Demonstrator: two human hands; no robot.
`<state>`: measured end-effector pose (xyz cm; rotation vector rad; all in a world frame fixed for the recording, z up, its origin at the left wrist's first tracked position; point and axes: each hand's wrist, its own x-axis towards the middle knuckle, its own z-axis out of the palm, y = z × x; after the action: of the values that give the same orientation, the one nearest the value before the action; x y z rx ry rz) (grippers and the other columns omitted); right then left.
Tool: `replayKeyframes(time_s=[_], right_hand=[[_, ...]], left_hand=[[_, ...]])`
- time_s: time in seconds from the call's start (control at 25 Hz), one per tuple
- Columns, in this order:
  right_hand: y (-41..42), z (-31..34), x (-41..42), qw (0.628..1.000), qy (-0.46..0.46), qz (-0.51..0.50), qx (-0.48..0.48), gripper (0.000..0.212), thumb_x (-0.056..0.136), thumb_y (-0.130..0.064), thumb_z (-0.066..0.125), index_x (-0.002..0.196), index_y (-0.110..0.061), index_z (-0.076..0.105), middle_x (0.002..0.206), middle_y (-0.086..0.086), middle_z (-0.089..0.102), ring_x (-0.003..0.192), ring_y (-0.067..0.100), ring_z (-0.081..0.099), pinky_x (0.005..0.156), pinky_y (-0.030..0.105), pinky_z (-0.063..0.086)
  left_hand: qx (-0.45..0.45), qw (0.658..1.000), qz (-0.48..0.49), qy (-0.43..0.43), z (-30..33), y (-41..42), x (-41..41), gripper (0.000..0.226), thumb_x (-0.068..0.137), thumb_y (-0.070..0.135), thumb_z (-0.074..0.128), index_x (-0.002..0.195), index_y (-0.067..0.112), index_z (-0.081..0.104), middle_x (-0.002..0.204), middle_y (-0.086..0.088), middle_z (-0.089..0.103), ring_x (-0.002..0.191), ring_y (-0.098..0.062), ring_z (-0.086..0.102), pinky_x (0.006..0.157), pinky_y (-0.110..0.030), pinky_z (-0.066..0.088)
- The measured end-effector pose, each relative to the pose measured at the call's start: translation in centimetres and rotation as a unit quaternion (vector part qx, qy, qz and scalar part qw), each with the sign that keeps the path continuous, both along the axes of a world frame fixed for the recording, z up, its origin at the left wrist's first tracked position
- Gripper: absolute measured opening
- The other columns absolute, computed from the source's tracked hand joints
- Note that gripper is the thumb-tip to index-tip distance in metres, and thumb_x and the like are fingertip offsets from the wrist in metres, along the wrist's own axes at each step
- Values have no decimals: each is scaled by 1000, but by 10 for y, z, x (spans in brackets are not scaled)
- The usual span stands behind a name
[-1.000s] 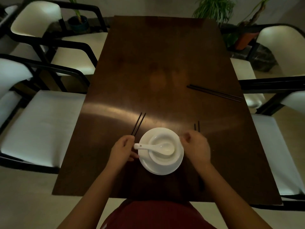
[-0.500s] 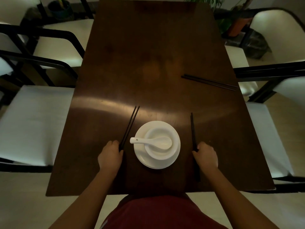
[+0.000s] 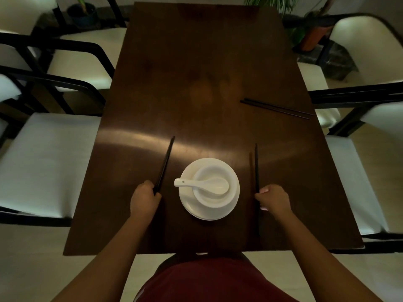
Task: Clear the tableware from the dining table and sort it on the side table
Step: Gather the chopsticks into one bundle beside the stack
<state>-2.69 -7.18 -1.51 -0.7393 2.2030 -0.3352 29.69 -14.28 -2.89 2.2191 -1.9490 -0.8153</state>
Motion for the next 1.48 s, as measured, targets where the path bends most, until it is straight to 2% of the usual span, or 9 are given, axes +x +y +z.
replayKeyframes(time_s=[0.24,0.4,0.56,0.76,0.88,1.0,1.2,1.36,1.48], right_hand=[[-5,26,-4,961,-207,-172,-61,36,84,-5,64,118,-1,56,114,19,61,91,24,62,75,34,55],[-17,76,-1,942,-272,-139,-136,10,85,-6,60,93,-10,64,100,12,67,83,17,65,63,24,53],[-40,131,32,919,-319,-35,-230,12,80,-6,66,88,-14,69,74,-1,72,62,7,69,51,16,52],[-62,161,74,951,-164,59,-256,17,78,-14,71,93,-17,64,78,-3,69,61,10,70,57,22,57],[-64,162,72,953,-2,125,-275,12,79,-25,70,87,-27,61,72,-14,60,66,0,61,57,18,49],[-67,154,60,951,35,144,-270,10,78,-28,70,83,-26,62,73,-17,57,69,-3,54,56,16,41],[-77,141,27,940,-189,38,-281,17,78,-11,70,95,-12,69,91,0,69,85,11,64,74,19,51],[-94,132,-3,899,-342,16,-271,19,83,2,61,101,1,64,84,6,70,63,7,64,56,13,49],[-115,117,-26,892,-365,49,-261,19,84,-4,62,103,-4,65,84,3,70,66,4,66,60,12,51]], left_hand=[[36,999,12,-4,3,-6,3,18,88,-8,40,102,-11,50,113,-34,49,94,-46,53,80,-46,41],[88,936,181,289,48,-18,8,21,92,-2,40,112,-2,49,103,-23,64,74,-24,64,69,-35,54],[152,834,118,517,121,-20,-33,17,94,2,42,100,9,56,96,-12,69,79,-16,72,62,-25,59],[216,810,6,545,156,-10,-106,19,95,8,42,102,18,57,93,-8,74,90,-24,71,77,-39,58],[217,790,13,573,154,-8,-125,23,97,11,38,105,21,56,78,-3,73,78,-23,72,67,-37,59],[226,760,21,609,147,-4,-140,30,97,9,34,113,20,56,64,0,66,60,-14,63,61,-31,56],[261,698,38,666,137,-10,-164,31,96,4,33,114,14,57,66,0,59,55,-9,51,50,-21,44],[325,679,48,656,131,-29,-186,26,96,4,37,108,4,59,71,0,66,59,-7,58,53,-20,49],[355,672,65,646,124,-47,-205,20,95,6,41,99,5,61,73,-2,68,64,-10,63,58,-23,54]])
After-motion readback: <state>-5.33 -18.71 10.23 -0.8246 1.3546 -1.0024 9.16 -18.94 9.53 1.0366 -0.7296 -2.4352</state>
